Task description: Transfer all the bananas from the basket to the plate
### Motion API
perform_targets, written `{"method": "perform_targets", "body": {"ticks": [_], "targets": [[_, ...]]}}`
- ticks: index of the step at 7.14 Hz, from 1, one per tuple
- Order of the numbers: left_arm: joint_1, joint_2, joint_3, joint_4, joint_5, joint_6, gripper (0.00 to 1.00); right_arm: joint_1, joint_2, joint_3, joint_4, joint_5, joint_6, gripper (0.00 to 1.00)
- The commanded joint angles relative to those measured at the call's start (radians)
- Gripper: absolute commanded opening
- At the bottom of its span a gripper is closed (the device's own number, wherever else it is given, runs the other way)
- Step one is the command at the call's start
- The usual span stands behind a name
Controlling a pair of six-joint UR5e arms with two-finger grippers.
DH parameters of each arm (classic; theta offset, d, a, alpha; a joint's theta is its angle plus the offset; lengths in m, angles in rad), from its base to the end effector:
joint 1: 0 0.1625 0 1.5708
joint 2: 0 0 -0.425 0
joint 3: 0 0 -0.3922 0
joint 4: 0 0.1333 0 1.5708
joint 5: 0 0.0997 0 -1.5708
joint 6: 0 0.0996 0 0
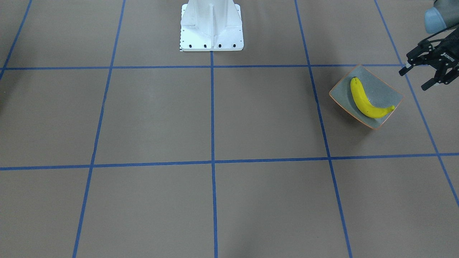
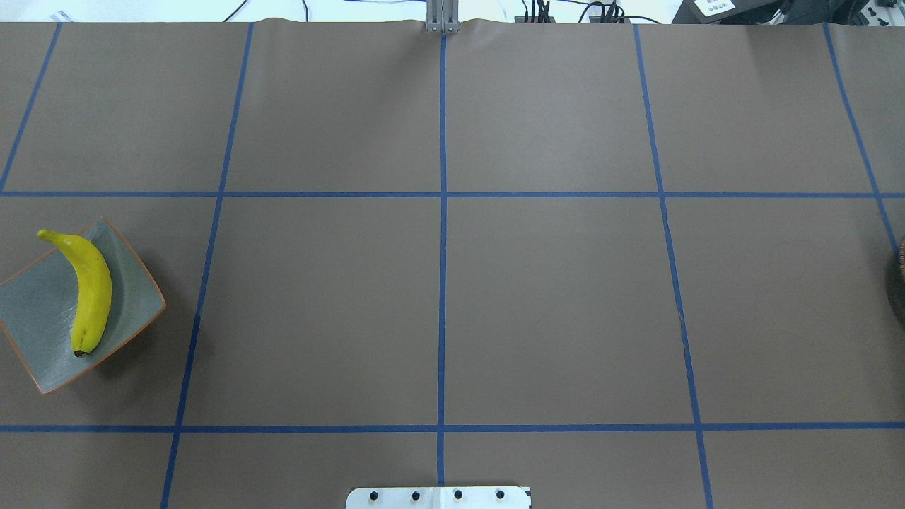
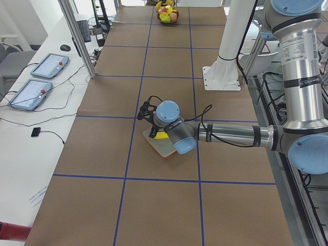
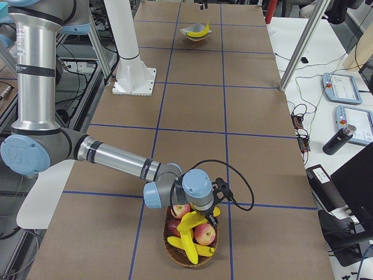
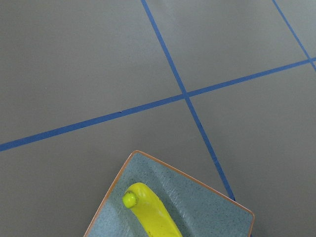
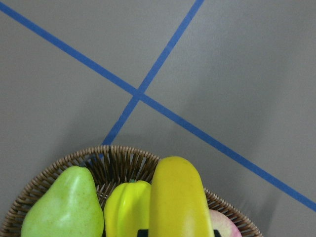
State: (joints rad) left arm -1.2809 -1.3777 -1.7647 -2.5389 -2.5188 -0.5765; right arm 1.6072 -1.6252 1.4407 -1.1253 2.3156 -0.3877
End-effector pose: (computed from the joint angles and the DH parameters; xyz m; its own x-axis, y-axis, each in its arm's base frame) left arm 0.0684 -0.4126 0.5300 0.3964 0.3819 -0.8349 0.0647 0.8955 0.4404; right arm 0.0831 -0.4749 0.7038 0.6994 -0.5021 0.5087 0.2476 0.8379 0.4865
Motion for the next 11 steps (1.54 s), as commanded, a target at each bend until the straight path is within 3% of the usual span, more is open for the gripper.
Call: {"method": "perform_targets", "body": {"ticks": [1,4,6,7,8,10,11], "targets": [[0.0,-0.01,0.001,0.002,-0.001,-0.011,1.0,-0.012,0.107,0.043,-0.064,0.002,0.202,0.0],[0.008,-0.087,0.005,0.003,-0.003,-0.06,1.0,-0.191,0.269,0.081,-0.045,0.036,0.644,0.0],[0.059,-0.225,-0.004,-0.004,-0.009,-0.301,1.0,-0.358,0.329,0.191,0.091,0.042,1.086,0.0],[0.11,-0.312,0.001,-0.004,-0.002,-0.389,1.0,-0.442,0.378,0.194,0.219,0.024,1.279,0.0],[0.145,-0.401,0.007,-0.001,0.015,-0.495,1.0,-0.528,0.428,0.194,0.317,-0.032,1.452,0.0],[0.32,-0.58,0.007,-0.003,0.23,-0.762,1.0,-0.759,0.519,0.191,0.415,-0.333,1.675,0.0],[0.393,-0.627,0.007,-0.004,0.315,-0.805,1.0,-0.839,0.574,0.191,0.424,-0.425,1.769,0.0]]}}
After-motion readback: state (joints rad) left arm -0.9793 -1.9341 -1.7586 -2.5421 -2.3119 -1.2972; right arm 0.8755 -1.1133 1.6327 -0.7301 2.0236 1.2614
